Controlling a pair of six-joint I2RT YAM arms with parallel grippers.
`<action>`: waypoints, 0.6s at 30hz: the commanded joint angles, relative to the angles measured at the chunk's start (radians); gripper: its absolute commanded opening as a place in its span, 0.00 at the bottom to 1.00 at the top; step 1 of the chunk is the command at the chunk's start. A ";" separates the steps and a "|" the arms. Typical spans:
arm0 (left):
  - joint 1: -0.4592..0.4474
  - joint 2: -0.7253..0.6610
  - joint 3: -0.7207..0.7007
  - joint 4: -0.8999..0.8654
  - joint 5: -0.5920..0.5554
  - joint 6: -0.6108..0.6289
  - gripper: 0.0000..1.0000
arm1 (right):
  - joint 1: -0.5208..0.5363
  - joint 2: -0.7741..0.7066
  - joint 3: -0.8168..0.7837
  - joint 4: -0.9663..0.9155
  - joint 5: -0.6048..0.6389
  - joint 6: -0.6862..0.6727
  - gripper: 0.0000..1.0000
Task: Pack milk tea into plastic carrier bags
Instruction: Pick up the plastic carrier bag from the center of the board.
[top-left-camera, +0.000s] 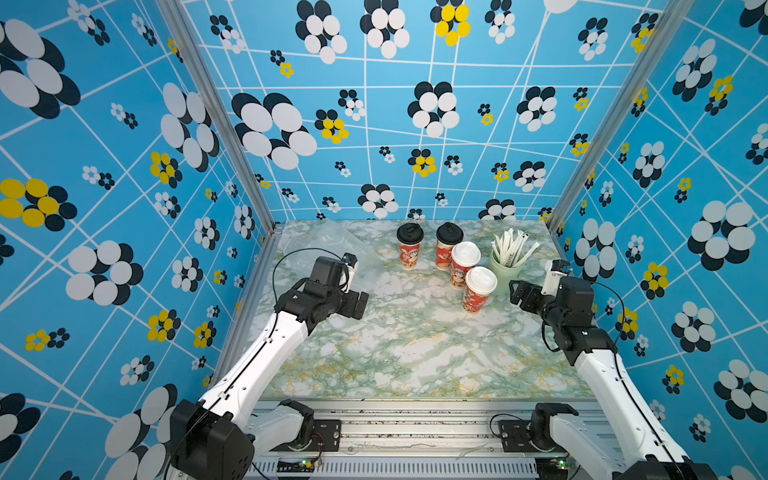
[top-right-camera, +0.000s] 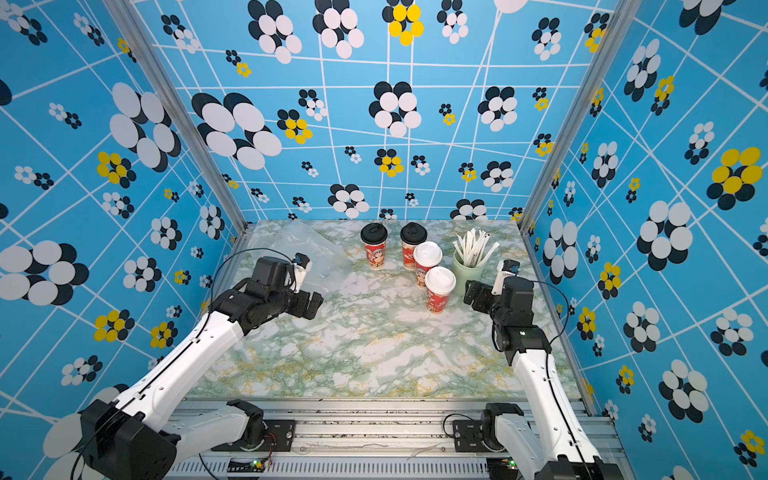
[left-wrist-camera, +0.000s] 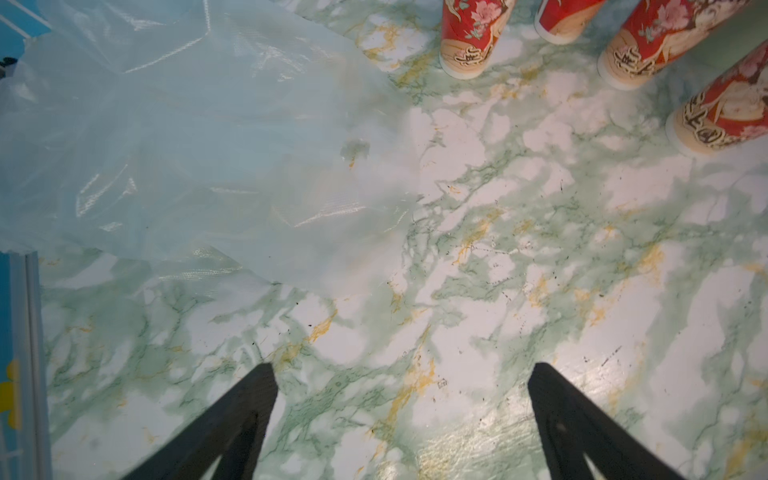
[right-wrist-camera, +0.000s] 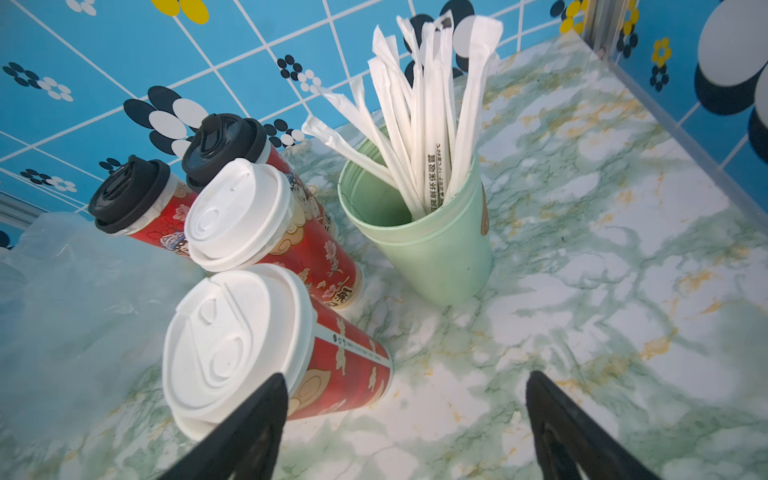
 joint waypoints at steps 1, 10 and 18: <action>-0.044 0.103 0.102 -0.148 -0.112 0.115 0.99 | 0.003 0.021 0.058 -0.159 -0.049 0.036 0.88; -0.187 0.472 0.369 -0.228 -0.284 0.293 0.92 | 0.005 -0.022 0.059 -0.166 -0.052 0.057 0.87; -0.198 0.776 0.589 -0.260 -0.390 0.383 0.78 | 0.005 -0.044 0.064 -0.178 -0.052 0.057 0.87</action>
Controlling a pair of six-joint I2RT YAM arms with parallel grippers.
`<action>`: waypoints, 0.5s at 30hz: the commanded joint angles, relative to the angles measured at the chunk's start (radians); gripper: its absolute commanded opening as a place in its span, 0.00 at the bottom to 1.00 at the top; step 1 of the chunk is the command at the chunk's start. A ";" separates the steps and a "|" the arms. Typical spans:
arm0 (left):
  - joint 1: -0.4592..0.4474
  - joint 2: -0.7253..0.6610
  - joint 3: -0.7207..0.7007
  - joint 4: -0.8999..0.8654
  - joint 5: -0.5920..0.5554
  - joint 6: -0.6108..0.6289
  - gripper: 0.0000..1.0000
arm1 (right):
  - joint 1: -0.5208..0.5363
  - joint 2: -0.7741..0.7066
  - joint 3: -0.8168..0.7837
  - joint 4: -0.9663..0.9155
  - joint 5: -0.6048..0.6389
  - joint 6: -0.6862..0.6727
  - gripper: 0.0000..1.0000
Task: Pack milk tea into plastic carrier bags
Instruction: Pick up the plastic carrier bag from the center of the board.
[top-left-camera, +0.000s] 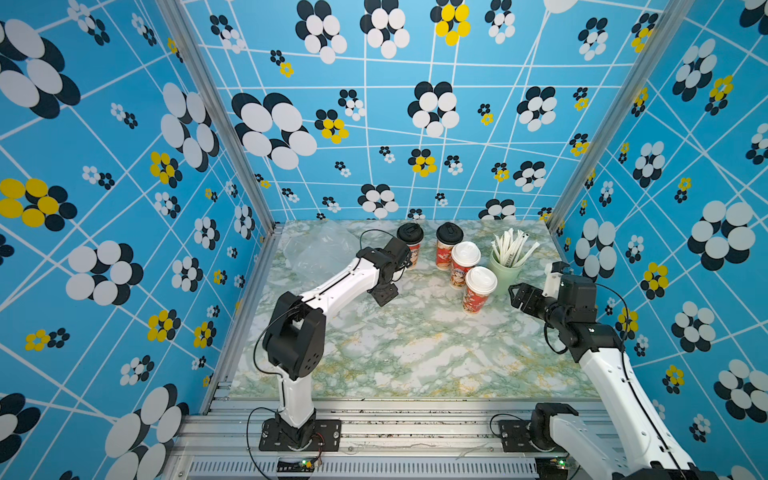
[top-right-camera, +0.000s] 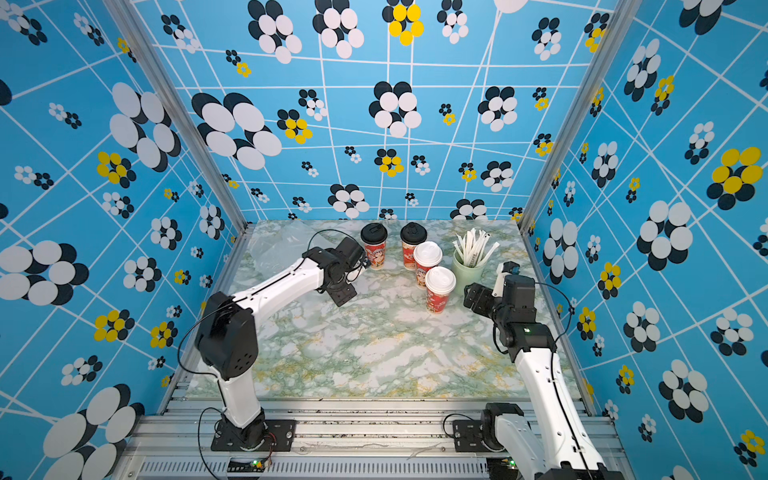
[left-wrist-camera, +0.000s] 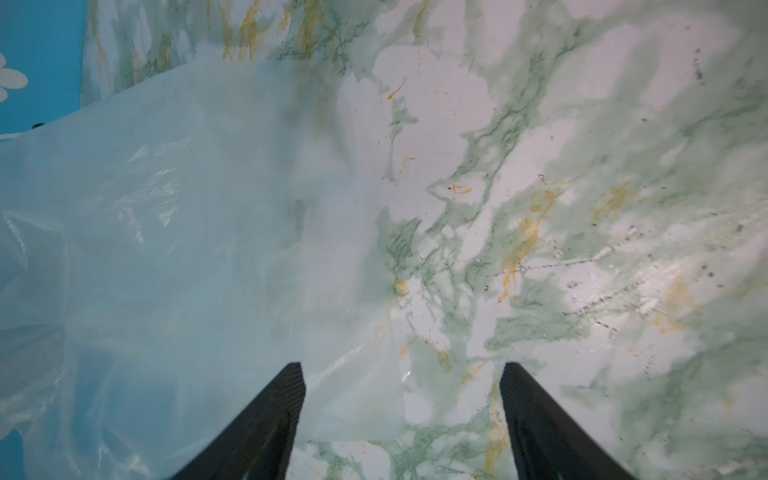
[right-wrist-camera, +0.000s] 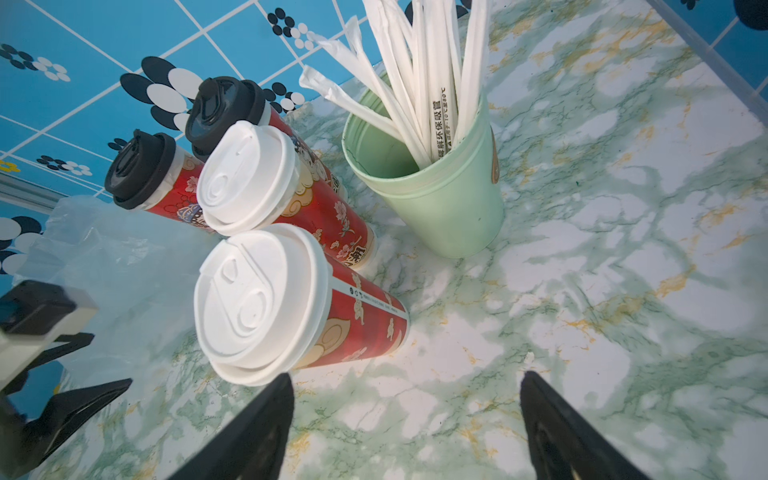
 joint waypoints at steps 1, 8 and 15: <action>0.003 0.087 0.076 -0.043 -0.069 0.077 0.77 | 0.005 -0.018 0.021 -0.022 -0.012 0.014 0.87; 0.026 0.242 0.138 0.018 -0.201 0.156 0.80 | 0.005 -0.033 0.030 -0.032 -0.010 0.016 0.86; 0.038 0.275 0.073 0.222 -0.351 0.235 0.80 | 0.004 -0.042 0.037 -0.039 -0.009 0.016 0.86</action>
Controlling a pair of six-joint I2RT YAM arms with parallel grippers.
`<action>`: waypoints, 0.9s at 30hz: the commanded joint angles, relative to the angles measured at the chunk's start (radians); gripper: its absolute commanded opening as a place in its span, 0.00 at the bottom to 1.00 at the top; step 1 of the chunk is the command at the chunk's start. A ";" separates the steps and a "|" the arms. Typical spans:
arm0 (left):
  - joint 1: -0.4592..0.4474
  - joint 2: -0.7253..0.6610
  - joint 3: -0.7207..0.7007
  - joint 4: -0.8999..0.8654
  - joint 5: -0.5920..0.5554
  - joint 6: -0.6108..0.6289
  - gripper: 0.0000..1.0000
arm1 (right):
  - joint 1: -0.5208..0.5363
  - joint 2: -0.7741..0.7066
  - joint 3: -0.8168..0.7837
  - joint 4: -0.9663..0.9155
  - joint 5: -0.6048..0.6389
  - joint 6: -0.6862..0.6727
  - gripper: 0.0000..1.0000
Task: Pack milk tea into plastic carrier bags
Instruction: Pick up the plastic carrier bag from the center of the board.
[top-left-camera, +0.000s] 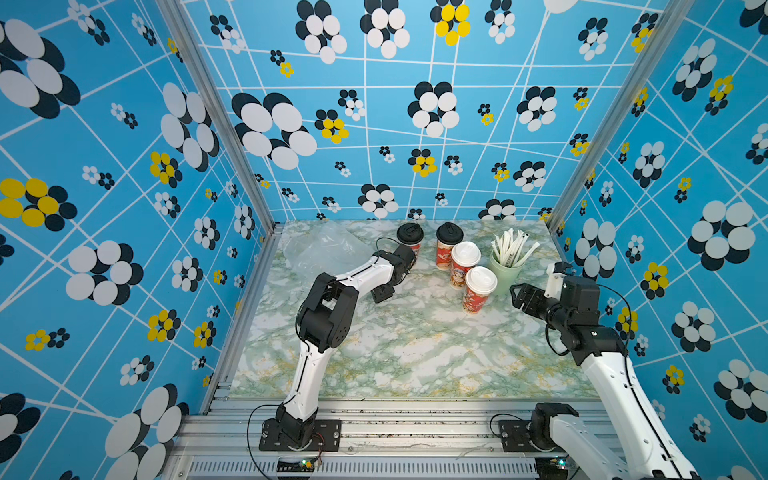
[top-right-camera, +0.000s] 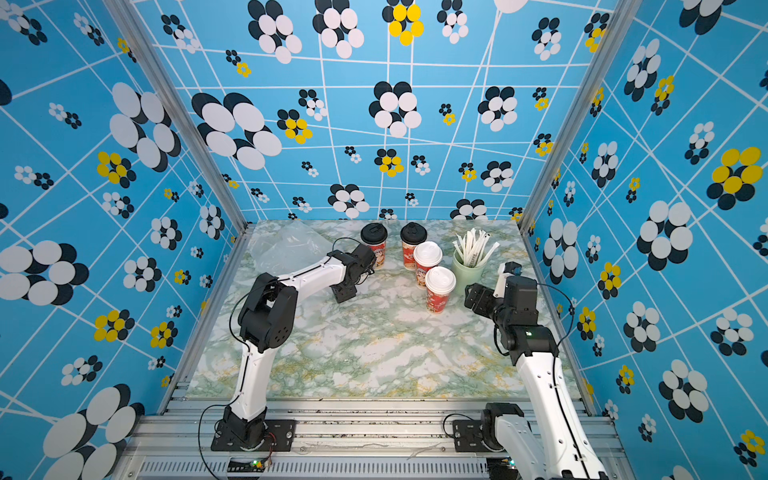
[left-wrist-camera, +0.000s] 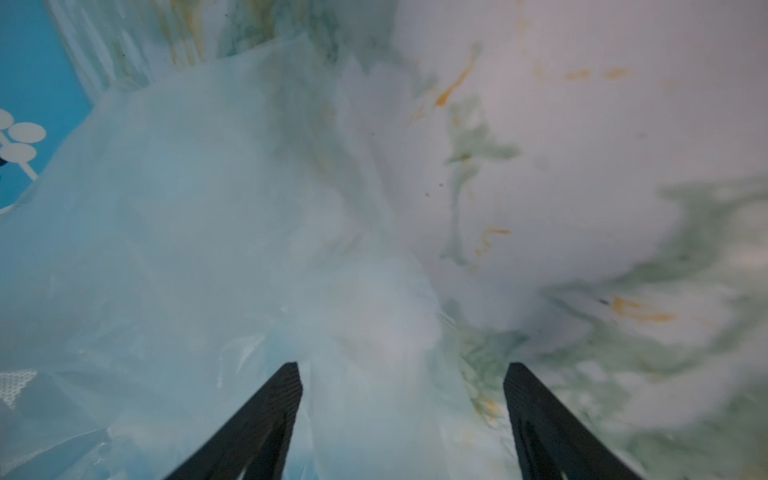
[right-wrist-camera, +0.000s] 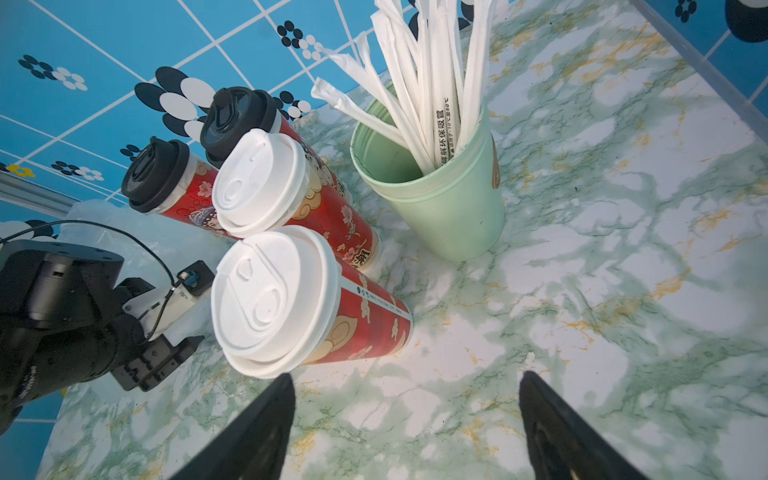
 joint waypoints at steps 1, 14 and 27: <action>0.005 -0.007 -0.032 0.138 -0.109 0.068 0.79 | 0.005 -0.012 0.034 -0.029 -0.009 0.014 0.86; -0.011 -0.119 -0.139 0.353 -0.159 0.187 0.55 | 0.005 -0.023 0.045 -0.036 0.014 0.027 0.85; -0.025 -0.213 -0.158 0.265 -0.125 0.134 0.19 | 0.004 -0.036 0.057 -0.032 0.010 0.046 0.84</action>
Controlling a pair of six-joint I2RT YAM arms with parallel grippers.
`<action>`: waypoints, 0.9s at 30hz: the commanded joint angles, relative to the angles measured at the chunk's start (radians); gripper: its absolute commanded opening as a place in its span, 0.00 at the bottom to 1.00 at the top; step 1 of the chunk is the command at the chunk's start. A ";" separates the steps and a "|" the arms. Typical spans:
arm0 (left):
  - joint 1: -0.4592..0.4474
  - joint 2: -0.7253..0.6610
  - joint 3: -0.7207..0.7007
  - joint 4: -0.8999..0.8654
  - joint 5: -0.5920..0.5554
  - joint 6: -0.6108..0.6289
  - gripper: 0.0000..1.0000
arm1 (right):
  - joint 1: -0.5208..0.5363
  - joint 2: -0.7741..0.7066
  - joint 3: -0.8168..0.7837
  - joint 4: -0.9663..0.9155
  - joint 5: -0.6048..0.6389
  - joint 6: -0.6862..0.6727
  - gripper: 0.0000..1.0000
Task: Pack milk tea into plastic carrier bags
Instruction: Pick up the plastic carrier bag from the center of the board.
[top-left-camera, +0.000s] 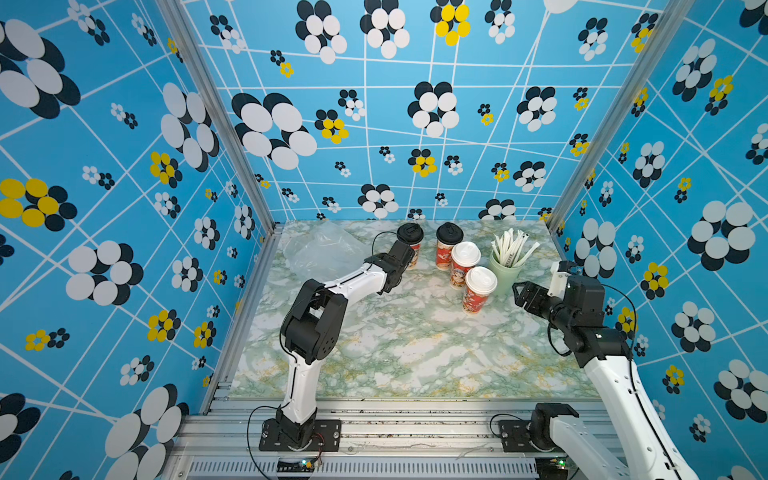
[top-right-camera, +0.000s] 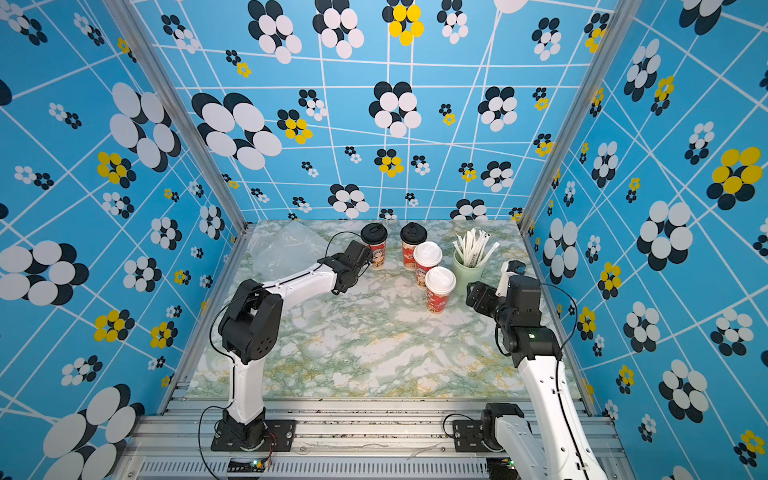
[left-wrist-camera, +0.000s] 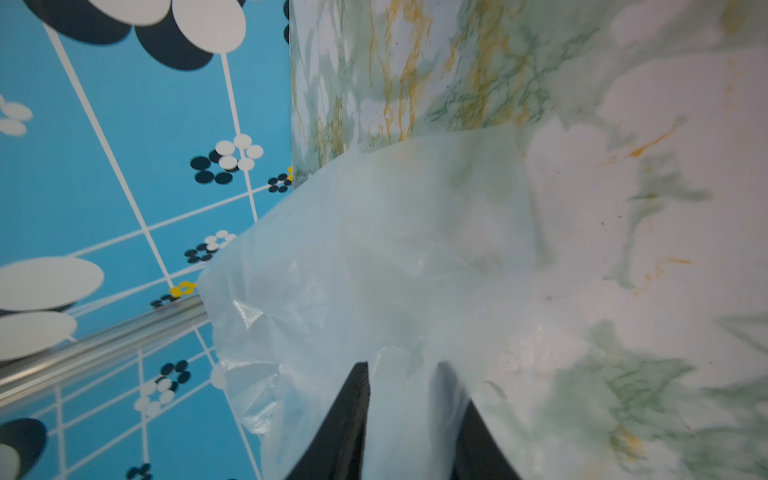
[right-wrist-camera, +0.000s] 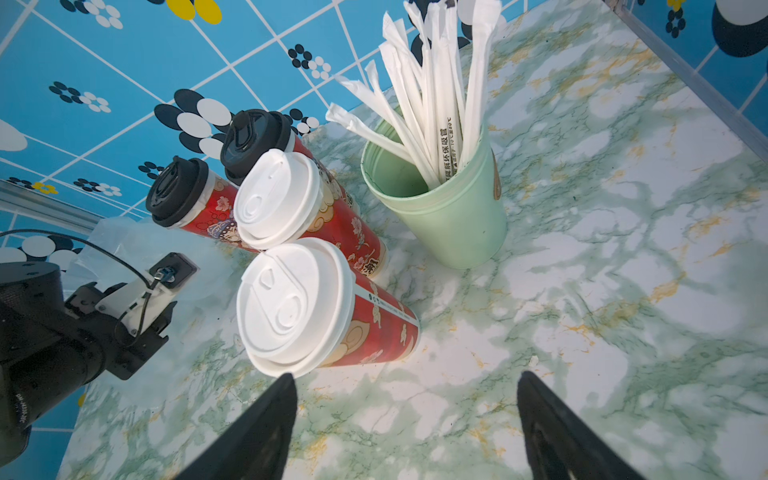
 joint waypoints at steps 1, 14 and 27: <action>-0.008 -0.054 0.026 -0.086 0.028 -0.045 0.16 | 0.005 -0.012 0.036 -0.016 0.003 0.020 0.84; -0.007 -0.253 0.176 -0.432 0.199 -0.328 0.00 | 0.088 0.069 0.215 -0.124 -0.100 0.062 0.69; -0.032 -0.403 0.338 -0.722 0.488 -0.688 0.00 | 0.523 0.196 0.374 -0.084 -0.007 0.330 0.69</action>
